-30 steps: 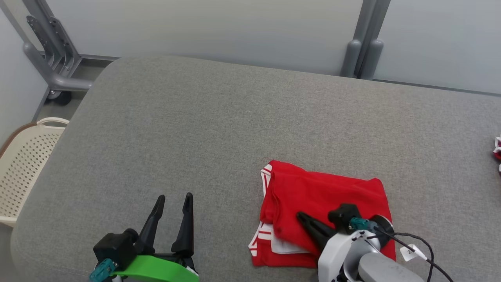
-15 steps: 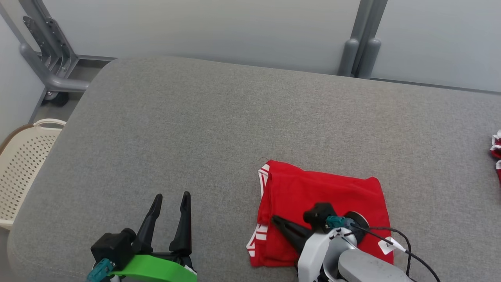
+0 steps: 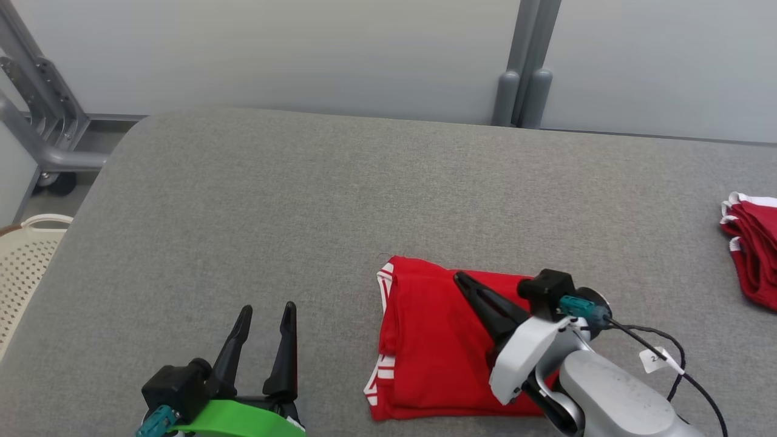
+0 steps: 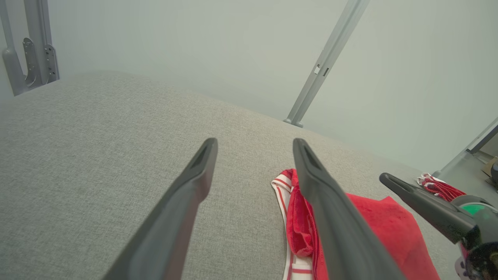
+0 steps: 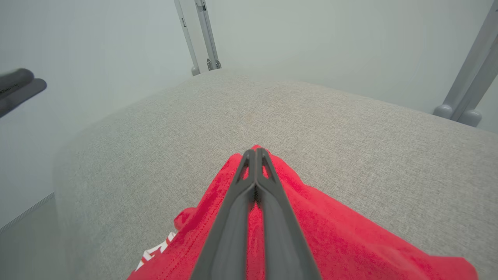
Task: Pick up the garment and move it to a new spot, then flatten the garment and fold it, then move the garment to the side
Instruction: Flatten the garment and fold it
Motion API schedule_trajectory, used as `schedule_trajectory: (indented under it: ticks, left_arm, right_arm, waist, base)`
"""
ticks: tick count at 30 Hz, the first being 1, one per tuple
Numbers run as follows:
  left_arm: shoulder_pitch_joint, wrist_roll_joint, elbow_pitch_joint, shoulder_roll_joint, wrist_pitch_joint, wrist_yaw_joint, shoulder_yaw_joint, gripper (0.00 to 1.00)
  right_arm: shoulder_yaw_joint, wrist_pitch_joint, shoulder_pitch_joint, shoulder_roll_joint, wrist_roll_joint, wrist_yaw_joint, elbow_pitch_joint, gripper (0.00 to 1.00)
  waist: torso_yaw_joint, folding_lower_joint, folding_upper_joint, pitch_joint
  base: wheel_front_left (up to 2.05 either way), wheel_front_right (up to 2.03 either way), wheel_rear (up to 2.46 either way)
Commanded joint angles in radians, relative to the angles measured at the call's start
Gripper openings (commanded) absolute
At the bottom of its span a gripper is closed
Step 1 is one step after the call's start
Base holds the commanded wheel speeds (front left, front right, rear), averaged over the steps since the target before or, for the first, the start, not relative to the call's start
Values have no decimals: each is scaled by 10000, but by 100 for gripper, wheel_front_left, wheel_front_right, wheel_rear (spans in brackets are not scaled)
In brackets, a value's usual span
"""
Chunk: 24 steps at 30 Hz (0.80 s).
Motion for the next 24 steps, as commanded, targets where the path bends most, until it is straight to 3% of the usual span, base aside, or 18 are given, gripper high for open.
schedule_trajectory:
  ticks: [1,2,5,6,7,24]
  left_arm:
    - [96,112,-58,96,27,52,-3,100]
    - [112,125,-70,105,40,54,-13,100]
    - [151,141,-95,129,44,92,-47,100]
    - [167,153,-99,136,56,109,-54,100]
    - [184,149,-107,142,63,125,-65,100]
    - [168,243,-210,244,77,274,-114,100]
  right_arm:
    - [-364,-36,222,-140,-203,0,-166,15]
    - [-582,-34,304,-193,-287,0,-216,27]
    - [-1207,-34,525,-310,-518,0,-379,45]
    - [-1404,-34,603,-346,-583,0,-423,82]
    - [-1610,-34,682,-380,-666,0,-474,100]
    - [-4340,179,1740,-282,-1481,0,-914,100]
  waist:
    - [-257,0,53,-155]
    - [-330,0,53,-181]
    - [-551,0,53,-241]
    - [-624,0,53,-260]
    - [-698,0,53,-278]
    - [-1375,0,53,-420]
  base:
    - [0,0,0]
    - [0,0,0]
    - [0,0,0]
    - [0,0,0]
    - [0,0,0]
    - [0,0,0]
